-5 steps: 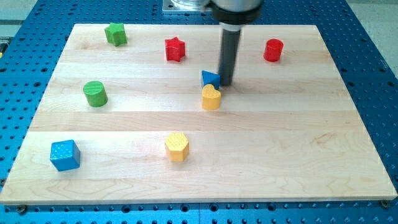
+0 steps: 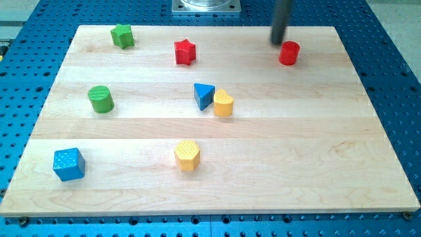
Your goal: Push the red circle into the yellow heart
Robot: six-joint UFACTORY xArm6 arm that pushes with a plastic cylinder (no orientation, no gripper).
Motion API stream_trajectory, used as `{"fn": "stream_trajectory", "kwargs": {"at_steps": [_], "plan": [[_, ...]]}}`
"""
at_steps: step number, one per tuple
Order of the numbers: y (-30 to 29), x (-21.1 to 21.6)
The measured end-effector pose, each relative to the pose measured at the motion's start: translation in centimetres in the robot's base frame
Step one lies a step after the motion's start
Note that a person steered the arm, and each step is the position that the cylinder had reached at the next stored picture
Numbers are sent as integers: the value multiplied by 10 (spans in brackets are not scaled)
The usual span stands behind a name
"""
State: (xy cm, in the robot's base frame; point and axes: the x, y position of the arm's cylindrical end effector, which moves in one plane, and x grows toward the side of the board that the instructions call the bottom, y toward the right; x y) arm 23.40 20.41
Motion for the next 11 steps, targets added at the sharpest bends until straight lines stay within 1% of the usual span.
{"fn": "stream_trajectory", "kwargs": {"at_steps": [1, 2, 3, 4, 5, 6, 7, 8, 9, 10, 11], "plan": [[20, 38], [-88, 83], [-142, 125], [-140, 90], [-183, 88], [-171, 123], [-169, 121], [-169, 128], [-149, 156], [-77, 212], [-92, 318]]}}
